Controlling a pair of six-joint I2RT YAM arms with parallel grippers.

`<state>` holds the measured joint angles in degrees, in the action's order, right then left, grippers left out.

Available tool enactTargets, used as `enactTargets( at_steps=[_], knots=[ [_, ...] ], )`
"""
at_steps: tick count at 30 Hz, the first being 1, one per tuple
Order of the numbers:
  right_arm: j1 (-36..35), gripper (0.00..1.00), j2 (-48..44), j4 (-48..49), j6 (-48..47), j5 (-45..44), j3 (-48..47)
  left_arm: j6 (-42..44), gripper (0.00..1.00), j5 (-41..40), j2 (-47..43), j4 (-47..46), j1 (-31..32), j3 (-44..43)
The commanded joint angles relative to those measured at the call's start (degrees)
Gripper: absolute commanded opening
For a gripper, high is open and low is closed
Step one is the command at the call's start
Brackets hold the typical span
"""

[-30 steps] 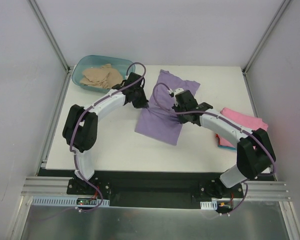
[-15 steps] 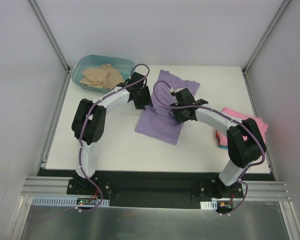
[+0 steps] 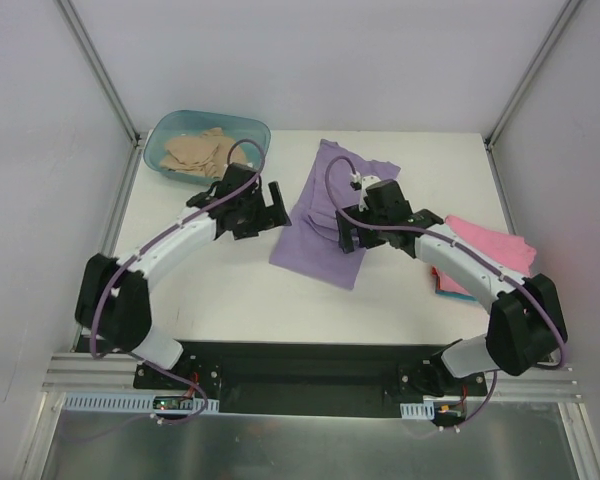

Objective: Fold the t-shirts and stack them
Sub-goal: Fold the folded rectangular tshirt in 1/3 of the way

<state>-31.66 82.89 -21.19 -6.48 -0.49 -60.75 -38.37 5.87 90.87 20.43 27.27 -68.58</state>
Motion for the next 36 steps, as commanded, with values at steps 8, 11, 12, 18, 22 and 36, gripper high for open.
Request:
enactTargets(
  at_steps=[8,11,12,18,22,36],
  knots=[
    [-2.0,0.97,9.29,4.85,2.28,9.12,-2.86,-5.22,0.99,-7.19,-30.82,2.68,-0.64,30.14],
    [0.27,0.97,15.27,3.61,0.6,5.94,-8.56,-5.84,0.99,-7.28,-36.01,3.56,-0.64,32.79],
    [2.11,0.97,17.11,3.53,0.5,6.29,-10.16,-6.1,0.99,-7.36,-36.98,4.35,-0.64,33.15],
    [8.18,0.97,26.35,1.42,0.5,5.42,-22.2,-7.16,0.99,-9.29,-42.17,6.82,-0.64,34.47],
    [8.37,0.97,22.76,0.36,-0.28,6.37,-22.14,-7.16,0.99,-10.61,-43.93,8.49,-0.64,34.39],
    [4.06,0.97,-14.35,13.24,-1.7,11.7,1.1,-6.11,0.99,-13.87,-44.38,9.9,-0.72,31.93]
  ],
)
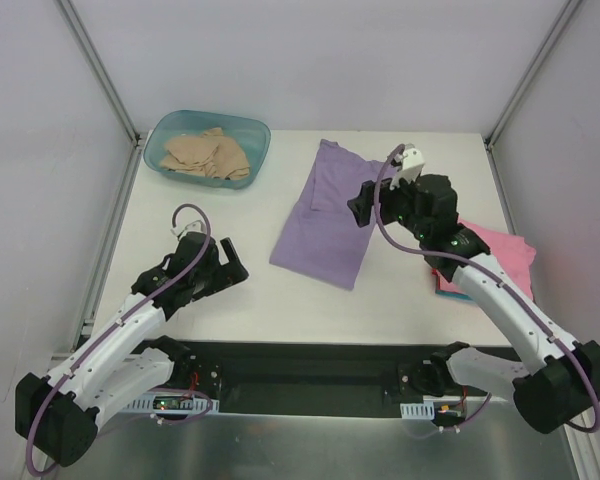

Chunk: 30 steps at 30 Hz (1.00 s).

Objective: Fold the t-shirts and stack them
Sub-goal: Fold the folded rectangular tshirt in 1/3 of the way, then grab one side of the 2/3 rectangular tshirt with right arm

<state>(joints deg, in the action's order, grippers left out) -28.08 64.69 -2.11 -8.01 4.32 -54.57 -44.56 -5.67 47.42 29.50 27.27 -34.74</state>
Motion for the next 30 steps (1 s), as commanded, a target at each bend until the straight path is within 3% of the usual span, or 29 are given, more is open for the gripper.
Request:
enactTargets(
  at_steps=[1,4,6,9,14,22,30],
  knots=[
    [0.13,0.97,4.57,-6.15,-0.08,8.76,-5.29,0.26,0.99,-2.59,-1.19,0.91,-0.64,-2.17],
    [-6.0,0.97,4.57,-1.15,-7.43,6.6,-0.99,0.52,0.99,-3.64,-2.59,1.26,-0.72,-2.0],
    [-11.29,0.97,7.11,-2.79,-12.7,3.07,-1.15,0.78,0.99,-5.4,-3.38,1.79,-0.72,-2.0],
    [-16.03,0.97,13.7,-8.33,-14.48,2.28,-4.66,0.7,0.99,-8.65,-5.49,3.72,-0.72,-2.17],
    [-22.36,0.97,23.98,-8.79,-15.46,-3.95,-7.3,-0.79,0.99,-11.82,-8.39,6.19,-0.72,-1.3],
    [-23.43,0.99,36.55,-14.68,-13.35,-2.12,-12.93,-0.27,0.99,-13.75,-9.36,6.36,-0.72,-0.77],
    [-22.9,0.8,44.03,-18.63,-13.35,-3.97,-16.27,-0.62,0.99,-14.54,-7.43,6.36,-0.9,-0.42]
  ],
)
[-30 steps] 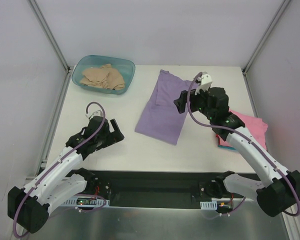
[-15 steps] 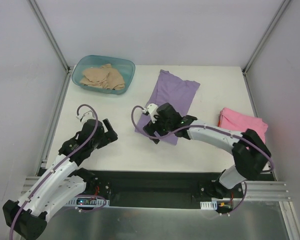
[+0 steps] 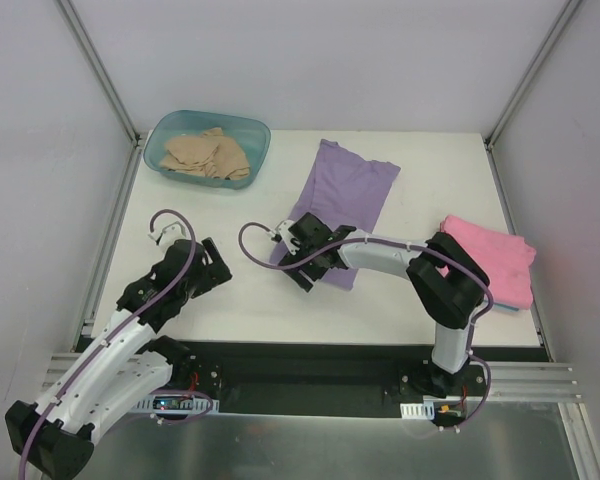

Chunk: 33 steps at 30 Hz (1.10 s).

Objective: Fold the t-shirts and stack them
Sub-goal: Grab one side of the 2/3 rectangular tshirt with right arm

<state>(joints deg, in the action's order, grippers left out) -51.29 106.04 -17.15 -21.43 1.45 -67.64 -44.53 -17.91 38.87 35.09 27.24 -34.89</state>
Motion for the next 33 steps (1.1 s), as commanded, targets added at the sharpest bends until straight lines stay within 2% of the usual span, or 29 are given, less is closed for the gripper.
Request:
enactTargets(
  at_steps=[1,3,9,10,13,15,16,19,25,28,33],
  knots=[
    [0.22,0.78,3.03,-3.86,0.25,-1.1,-3.29,-0.73,0.99,-2.22,1.38,0.68,-0.79,-0.17],
    [0.31,0.75,3.47,-3.95,0.77,-4.0,-3.2,-0.73,0.99,-2.22,2.34,0.77,-0.79,-0.26],
    [0.13,0.54,3.56,-4.56,2.88,-4.61,-2.24,-0.82,0.99,-2.65,3.75,0.77,-0.79,-0.61],
    [0.13,0.47,3.47,-4.39,3.58,-4.79,-1.54,-0.82,0.99,-2.74,3.67,0.86,-0.79,-0.61],
    [-0.3,0.37,3.12,-3.69,4.81,-5.49,-0.66,-0.82,0.99,-3.18,3.14,0.77,-0.79,-0.44],
    [-0.66,0.32,2.95,-3.16,6.05,-3.75,0.05,-0.91,0.99,-3.53,2.61,0.77,-0.79,-0.18],
    [-0.74,0.24,2.68,-3.16,6.57,-2.96,0.05,-0.99,0.99,-3.88,2.35,0.86,-0.79,0.0],
    [-1.71,0.13,1.63,-4.82,9.12,1.88,-0.39,-1.08,0.99,-4.5,1.56,0.86,-0.88,0.35],
    [-6.98,0.07,-5.22,-11.49,16.32,11.1,-1.88,-1.35,0.99,-5.73,0.15,0.94,-1.14,-0.08],
    [-7.16,0.07,-7.69,-13.35,20.72,22.66,-2.23,-1.26,0.99,-5.91,-0.73,1.12,-1.49,-0.61],
    [-7.69,0.07,-9.88,-14.05,23.98,33.16,-3.29,-1.08,0.99,-5.82,-2.4,1.12,-1.67,-1.75]
  ],
)
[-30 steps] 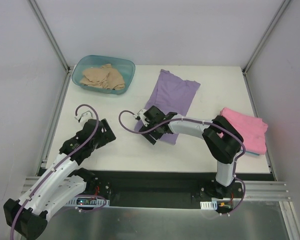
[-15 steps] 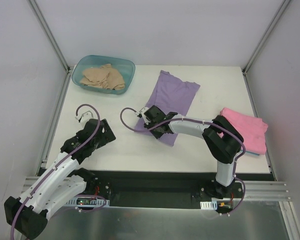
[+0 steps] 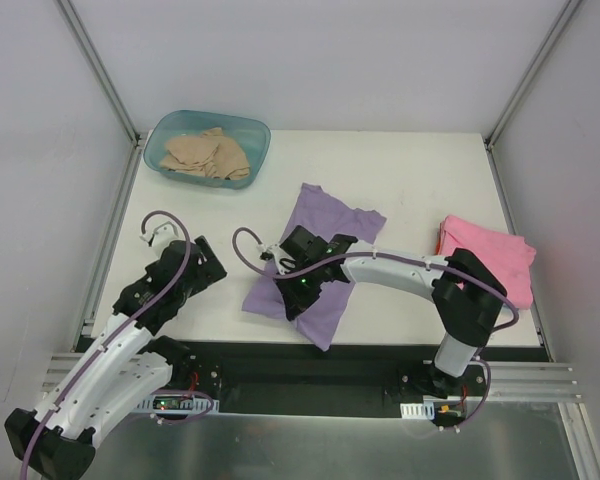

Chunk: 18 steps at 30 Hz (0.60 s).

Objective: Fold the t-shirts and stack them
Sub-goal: Grab one side of the 2/3 rectangular tshirt with right arm, then fold the long partially folded tshirt into a neat square

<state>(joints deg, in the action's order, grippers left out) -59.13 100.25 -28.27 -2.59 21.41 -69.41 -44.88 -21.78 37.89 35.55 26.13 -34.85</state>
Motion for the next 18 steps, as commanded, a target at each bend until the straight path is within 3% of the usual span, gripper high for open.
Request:
enactTargets(
  at_steps=[1,9,13,18],
  knots=[
    [-0.19,0.07,-4.62,-3.36,4.88,16.18,-1.96,-0.65,0.99,-1.95,-1.68,0.66,-0.64,-1.97],
    [2.7,0.07,-9.8,-8.99,4.0,20.51,-6.0,-1.0,0.99,-2.83,-3.35,0.66,-0.64,-2.33],
    [8.4,0.06,-10.16,-12.67,3.03,20.79,-7.23,-0.91,0.99,-3.27,-3.09,0.66,-0.64,-2.59],
    [14.74,0.08,-8.58,-15.93,-4.69,18.93,-10.66,-0.99,0.99,-2.83,-2.03,0.57,-0.64,-3.12]
  ],
)
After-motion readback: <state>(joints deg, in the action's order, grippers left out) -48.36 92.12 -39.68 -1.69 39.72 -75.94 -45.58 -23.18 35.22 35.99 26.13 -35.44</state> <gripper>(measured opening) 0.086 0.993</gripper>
